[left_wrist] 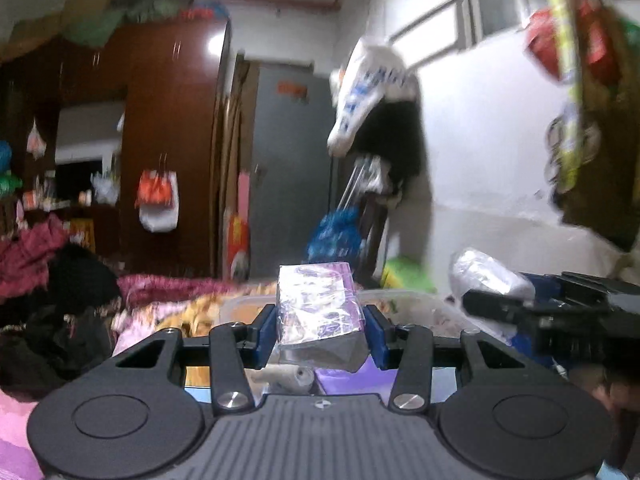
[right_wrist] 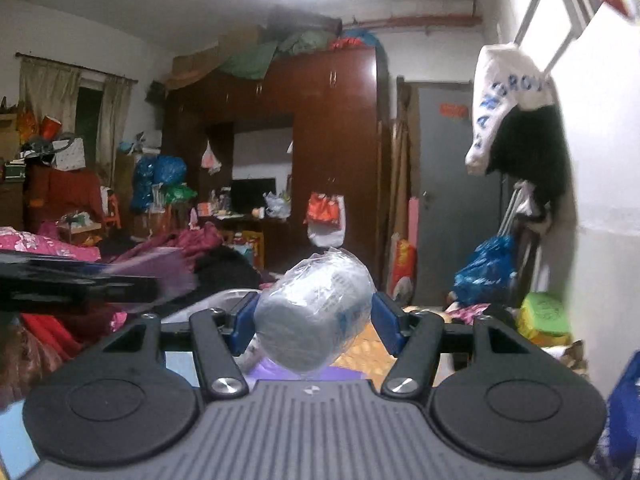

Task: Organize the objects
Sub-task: 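Lower the box and the white roll into the basket and release both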

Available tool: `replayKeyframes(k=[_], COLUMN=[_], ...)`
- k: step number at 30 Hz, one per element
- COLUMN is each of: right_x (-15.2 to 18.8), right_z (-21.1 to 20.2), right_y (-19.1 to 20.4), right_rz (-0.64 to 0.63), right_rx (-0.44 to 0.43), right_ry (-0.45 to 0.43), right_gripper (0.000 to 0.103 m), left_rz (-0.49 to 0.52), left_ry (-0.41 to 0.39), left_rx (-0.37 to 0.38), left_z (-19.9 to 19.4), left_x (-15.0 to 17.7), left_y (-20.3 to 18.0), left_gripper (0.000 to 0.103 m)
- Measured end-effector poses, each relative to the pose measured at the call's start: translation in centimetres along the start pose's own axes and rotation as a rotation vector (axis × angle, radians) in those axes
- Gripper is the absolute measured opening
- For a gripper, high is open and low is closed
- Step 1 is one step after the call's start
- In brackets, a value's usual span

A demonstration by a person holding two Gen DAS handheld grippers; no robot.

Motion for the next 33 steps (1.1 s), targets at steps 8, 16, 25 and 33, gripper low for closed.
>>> replayKeyframes(k=[8, 16, 25, 33], right_x=[1.5, 3.1, 3.9, 2.7], right_z=[6.4, 7.0, 6.8, 5.4], right_y=[1.0, -0.3, -0.2, -1.2], right_rz=[0.007, 0.065, -0.003, 0.001], right_rx=[-0.029, -0.051, -0.057, -0.042], right_ry=[0.148, 0.260, 0.313, 0.260], right_gripper=[0.063, 0.063, 0.064, 0.101], left_rz=[-0.062, -0.066, -0.039, -0.060], left_ry=[0.171, 0.241, 0.268, 0.167], left_rx=[-0.026, -0.030, -0.019, 0.009], left_z=[5.7, 7.5, 7.4, 4.6], left_x=[0.3, 1.9, 3.0, 2.9], left_y=[1.6, 2.2, 1.7, 2.1], left_gripper=[0.050, 0.050, 0.051, 0.081])
Point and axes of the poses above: each gripper's, at about its wrist camera, not at the fingertips, and z roughly the way its jaws point, y to its left, x to its underside, the point moved 4 cm from there along z, roughly the way its jaws point, and after that the axes turned 2 degrees about z, right-handed, at the moved point
